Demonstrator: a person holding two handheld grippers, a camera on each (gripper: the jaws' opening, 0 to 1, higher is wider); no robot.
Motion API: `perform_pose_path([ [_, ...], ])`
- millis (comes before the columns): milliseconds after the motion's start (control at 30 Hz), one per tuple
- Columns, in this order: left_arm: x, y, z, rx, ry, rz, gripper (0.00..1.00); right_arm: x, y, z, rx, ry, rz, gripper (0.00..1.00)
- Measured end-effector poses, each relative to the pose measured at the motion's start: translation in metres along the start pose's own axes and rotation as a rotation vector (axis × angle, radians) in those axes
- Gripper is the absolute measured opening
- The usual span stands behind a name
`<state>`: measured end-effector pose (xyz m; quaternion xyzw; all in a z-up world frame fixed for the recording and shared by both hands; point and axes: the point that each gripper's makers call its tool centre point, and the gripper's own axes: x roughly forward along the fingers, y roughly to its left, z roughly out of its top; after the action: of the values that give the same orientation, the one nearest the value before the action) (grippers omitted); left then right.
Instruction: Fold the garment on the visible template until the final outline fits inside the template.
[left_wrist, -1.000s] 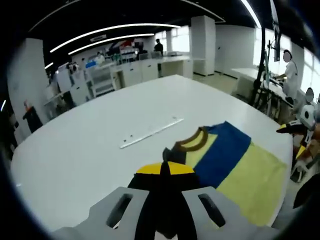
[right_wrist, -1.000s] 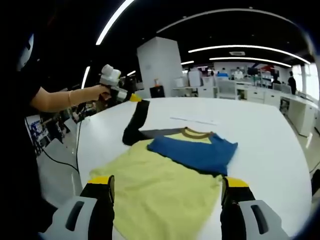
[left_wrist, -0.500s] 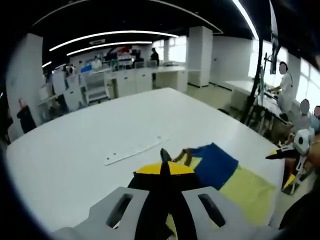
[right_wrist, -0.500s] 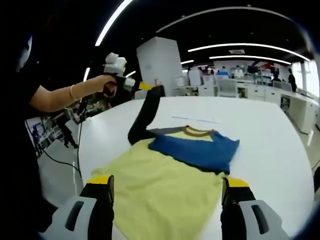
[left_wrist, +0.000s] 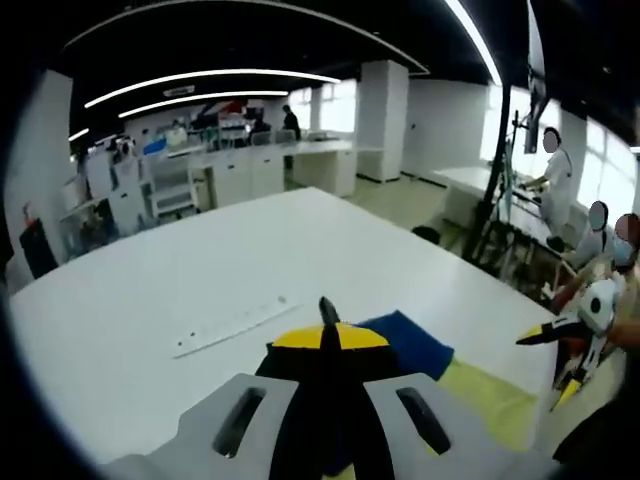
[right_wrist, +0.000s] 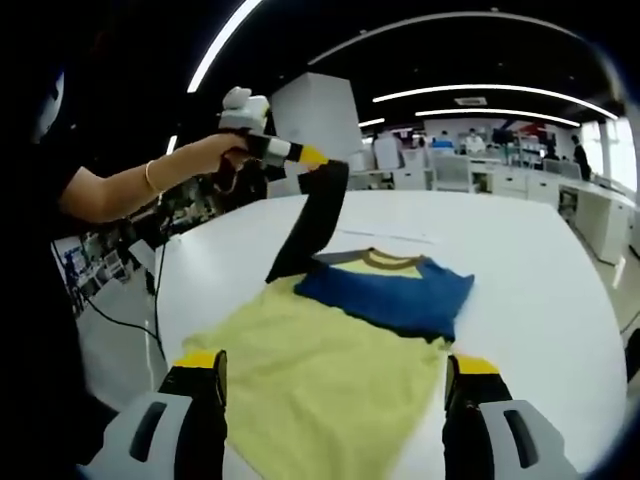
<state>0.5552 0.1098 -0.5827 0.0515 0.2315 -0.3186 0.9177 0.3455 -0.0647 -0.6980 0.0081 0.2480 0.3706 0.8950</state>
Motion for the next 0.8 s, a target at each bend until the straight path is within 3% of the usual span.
perform_pose_path([
  [200, 0.022, -0.028, 0.011, -0.026, -0.03, -0.057, 0.0, -0.001, 0.002, -0.002, 0.011, 0.008, -0.002, 0.89],
  [433, 0.045, -0.049, 0.01, -0.031, -0.017, -0.089, 0.0, -0.004, -0.003, -0.006, 0.021, 0.016, -0.015, 0.89],
  [800, 0.086, -0.079, -0.005, -0.052, 0.039, -0.114, 0.0, -0.008, -0.005, -0.012, 0.04, 0.014, -0.031, 0.89],
])
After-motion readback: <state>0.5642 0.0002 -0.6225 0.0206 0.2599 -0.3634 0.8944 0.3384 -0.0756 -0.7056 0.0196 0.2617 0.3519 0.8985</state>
